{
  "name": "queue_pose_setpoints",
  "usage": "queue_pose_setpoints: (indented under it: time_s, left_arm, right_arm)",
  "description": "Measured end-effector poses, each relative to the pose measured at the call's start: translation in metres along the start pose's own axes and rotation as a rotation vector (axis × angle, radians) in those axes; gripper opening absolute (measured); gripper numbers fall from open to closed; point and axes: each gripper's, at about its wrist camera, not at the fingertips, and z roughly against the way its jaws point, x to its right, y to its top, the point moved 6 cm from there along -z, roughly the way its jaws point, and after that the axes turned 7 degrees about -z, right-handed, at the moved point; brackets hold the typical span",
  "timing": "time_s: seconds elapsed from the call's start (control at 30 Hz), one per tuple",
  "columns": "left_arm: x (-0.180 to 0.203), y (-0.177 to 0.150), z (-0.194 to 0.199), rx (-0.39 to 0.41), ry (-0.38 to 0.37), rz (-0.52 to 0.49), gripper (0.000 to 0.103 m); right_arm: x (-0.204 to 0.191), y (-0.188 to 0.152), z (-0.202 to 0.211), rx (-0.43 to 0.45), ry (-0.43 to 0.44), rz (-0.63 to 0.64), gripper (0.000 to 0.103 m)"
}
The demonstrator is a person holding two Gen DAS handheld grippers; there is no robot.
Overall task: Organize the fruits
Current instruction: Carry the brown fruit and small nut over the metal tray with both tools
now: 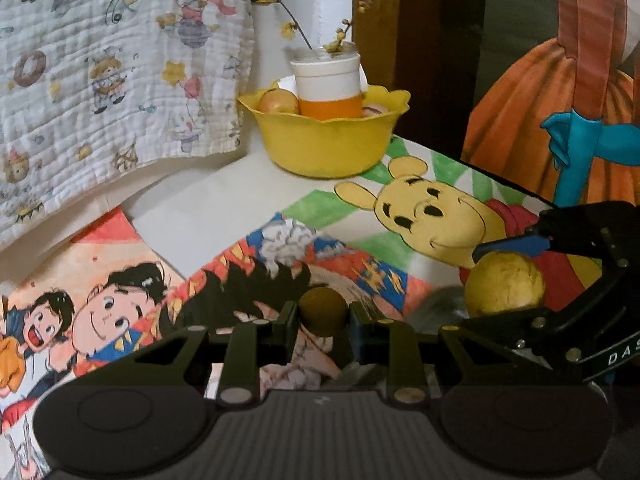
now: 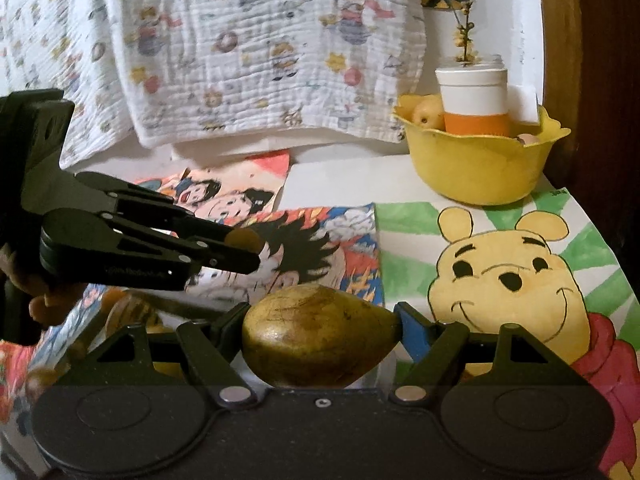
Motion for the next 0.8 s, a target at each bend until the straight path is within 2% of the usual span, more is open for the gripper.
queue_pose_setpoints:
  time_s: [0.3, 0.67, 0.8]
  left_arm:
    - [0.013, -0.018, 0.012, -0.025, -0.015, -0.018, 0.029]
    - [0.02, -0.033, 0.015, -0.085, -0.025, -0.04, 0.029]
    - [0.019, -0.032, 0.015, -0.1, -0.032, -0.019, 0.029]
  right_arm:
    - [-0.006, -0.02, -0.001, -0.031, 0.023, 0.019, 0.078]
    - [-0.016, -0.026, -0.011, -0.064, 0.057, 0.046, 0.078]
    - [-0.014, -0.026, -0.013, -0.071, 0.059, 0.046, 0.078]
